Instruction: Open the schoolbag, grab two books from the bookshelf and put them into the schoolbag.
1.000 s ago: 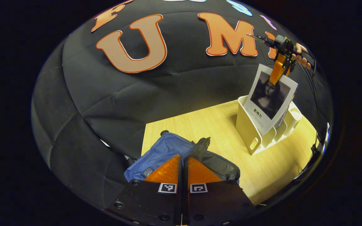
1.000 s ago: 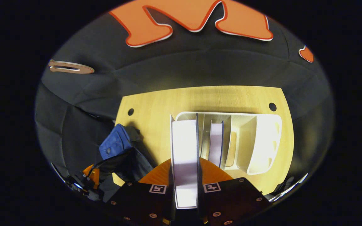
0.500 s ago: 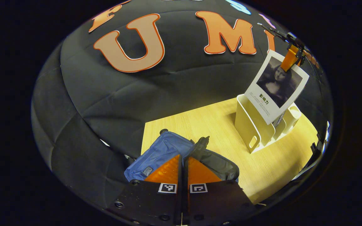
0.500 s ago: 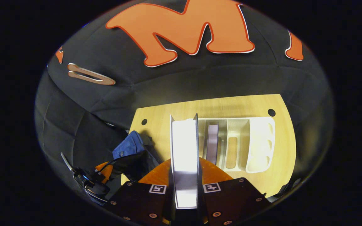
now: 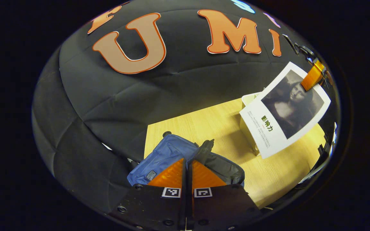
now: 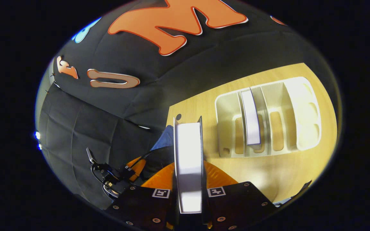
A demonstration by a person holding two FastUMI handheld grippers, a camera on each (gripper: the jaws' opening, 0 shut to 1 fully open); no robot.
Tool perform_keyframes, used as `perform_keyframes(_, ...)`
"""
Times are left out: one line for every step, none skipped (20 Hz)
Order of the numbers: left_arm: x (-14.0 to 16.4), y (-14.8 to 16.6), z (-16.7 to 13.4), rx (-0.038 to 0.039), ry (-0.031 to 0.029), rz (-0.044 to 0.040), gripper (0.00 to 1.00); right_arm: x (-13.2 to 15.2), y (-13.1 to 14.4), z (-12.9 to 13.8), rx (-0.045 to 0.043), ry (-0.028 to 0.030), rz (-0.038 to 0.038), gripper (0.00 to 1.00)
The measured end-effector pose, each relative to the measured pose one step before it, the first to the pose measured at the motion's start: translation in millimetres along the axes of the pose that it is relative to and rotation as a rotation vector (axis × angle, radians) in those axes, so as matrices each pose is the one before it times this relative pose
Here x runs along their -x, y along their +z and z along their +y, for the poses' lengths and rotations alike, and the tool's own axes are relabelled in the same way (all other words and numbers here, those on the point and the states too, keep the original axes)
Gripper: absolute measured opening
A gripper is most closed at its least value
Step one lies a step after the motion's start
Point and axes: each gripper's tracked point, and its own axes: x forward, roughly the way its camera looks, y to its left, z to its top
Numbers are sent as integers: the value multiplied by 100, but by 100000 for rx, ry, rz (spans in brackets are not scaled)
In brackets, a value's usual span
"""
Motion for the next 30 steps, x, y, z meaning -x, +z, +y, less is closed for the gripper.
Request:
perform_keyframes(28, -12, -132, 287, -123, 385, 1, -246, -965, 48, -2279, 984, -187, 27)
perform_keyframes(-22, 247, -120, 381, -332, -146, 1, -366, -1022, -103, -1910, 1169, 103, 27)
perform_keyframes(56, 147, -222, 90, -511, -149, 1, -501, -878, -315, -3141, 1353, -857, 28)
perform_keyframes(-76, 234, -252, 184, -475, 51, 1, -769, -1000, -526, -2511, 1441, -194, 27)
perform_keyframes(-257, 60, -337, 811, -424, 195, 1, -783, -1250, -651, -3215, 1067, -711, 27)
perform_keyframes(-222, 125, -359, 1450, -565, 186, 1, -829, -1062, -593, -3409, 1101, 620, 27)
perform_keyframes(-240, 11, -236, 1358, -354, 540, 1, -713, -1245, -498, -3381, 1222, 673, 27)
perform_keyframes(-38, 66, -198, 937, -114, 146, 1, -807, -864, -553, -3051, 173, -69, 27)
perform_keyframes(-99, -4, -221, 937, -293, 271, 1, -799, -765, -386, -1301, -641, -167, 27)
perform_keyframes(-77, 81, -334, 593, -707, 322, 1, -988, -816, -452, 85, -1243, 83, 25)
perform_keyframes(-201, -41, -272, 589, -624, 153, 1, -858, -556, 165, 437, -444, -37, 26)
perform_keyframes(-165, -50, -210, 393, -519, 537, 1, -746, -447, 307, -545, 718, -570, 26)
perform_keyframes(1, 108, -161, 284, -452, 105, 1, -795, -180, 406, -703, 1708, -773, 25)
perform_keyframes(-42, -36, -59, 416, -317, 309, 1, -790, -155, 383, -651, 1667, -549, 25)
perform_keyframes(-6, -88, -61, 631, -141, 386, 1, -677, -244, 214, -438, 821, -111, 25)
perform_keyframes(31, 23, -116, 343, -324, 360, 1, -727, -392, 16, -289, 251, -139, 25)
perform_keyframes(-42, -82, -100, 159, -317, 485, 1, -866, -364, 160, -262, 375, -317, 25)
perform_keyframes(11, 67, -138, -174, -412, 157, 1, -834, -274, 80, -350, 408, -48, 25)
perform_keyframes(-75, 106, -221, -14, -523, 281, 1, -884, -284, 65, -467, 408, -81, 25)
perform_keyframes(105, -70, -139, 286, -372, 552, 1, -873, -261, 37, -622, 135, -95, 25)
perform_keyframes(-9, 7, -251, 445, -693, 543, 1, -913, -304, 116, -616, -123, -274, 25)
perform_keyframes(98, 98, -225, 219, -806, 487, 1, -869, -286, 40, -93, -349, 36, 25)
perform_keyframes(144, 159, -159, -435, -369, 151, 1, -811, -309, 39, -62, -291, -171, 25)
perform_keyframes(73, 162, -180, -551, -411, 142, 1, -550, -295, 125, -216, -258, -285, 25)
perform_keyframes(85, 148, -73, -283, -213, 44, 1, -670, -156, 238, -99, -454, -772, 25)
perform_keyframes(145, 155, -164, -259, -683, 289, 1, -795, -42, 204, -132, -347, -846, 26)
perform_keyframes(99, 19, -143, -302, -485, 324, 1, -594, -60, 369, -146, 237, -318, 26)
perform_keyframes(41, -17, -303, -257, -1350, 644, 1, -739, 6, 181, -311, 400, -239, 25)
perform_keyframes(-67, -188, -441, -285, -1355, 361, 1, -669, -219, -127, -505, -918, -145, 25)
perform_keyframes(-52, -112, -392, -454, -1642, 715, 1, -865, -73, -61, -201, -482, -8, 25)
